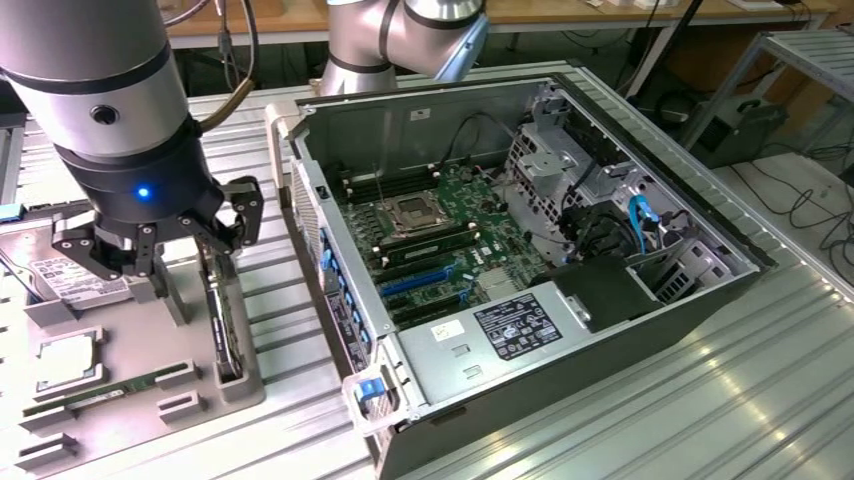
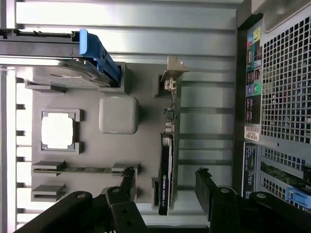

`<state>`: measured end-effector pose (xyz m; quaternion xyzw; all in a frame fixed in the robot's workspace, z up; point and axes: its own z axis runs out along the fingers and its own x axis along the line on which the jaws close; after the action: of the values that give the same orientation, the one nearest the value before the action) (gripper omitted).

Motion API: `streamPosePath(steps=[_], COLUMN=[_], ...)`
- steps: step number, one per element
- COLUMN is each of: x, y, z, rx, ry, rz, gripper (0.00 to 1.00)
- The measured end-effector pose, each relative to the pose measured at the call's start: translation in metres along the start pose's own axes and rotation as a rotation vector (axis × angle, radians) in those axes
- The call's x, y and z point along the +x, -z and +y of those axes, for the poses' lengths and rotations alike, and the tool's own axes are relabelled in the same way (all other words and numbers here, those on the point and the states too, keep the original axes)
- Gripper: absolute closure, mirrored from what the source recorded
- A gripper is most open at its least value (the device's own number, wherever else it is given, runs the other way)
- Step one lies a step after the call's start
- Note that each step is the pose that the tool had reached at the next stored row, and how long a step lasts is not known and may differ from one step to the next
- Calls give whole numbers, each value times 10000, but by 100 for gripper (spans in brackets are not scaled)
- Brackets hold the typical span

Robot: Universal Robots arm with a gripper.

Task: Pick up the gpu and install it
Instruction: 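Pick up the gpu and move the gpu toward the slot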

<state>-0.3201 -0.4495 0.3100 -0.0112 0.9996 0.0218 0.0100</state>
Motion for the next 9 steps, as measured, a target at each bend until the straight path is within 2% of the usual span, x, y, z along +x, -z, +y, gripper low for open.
streamPosePath(steps=[9], x=[-3], y=[-79], z=[-11], rx=[-3], ry=[71], rz=[2], gripper=[38])
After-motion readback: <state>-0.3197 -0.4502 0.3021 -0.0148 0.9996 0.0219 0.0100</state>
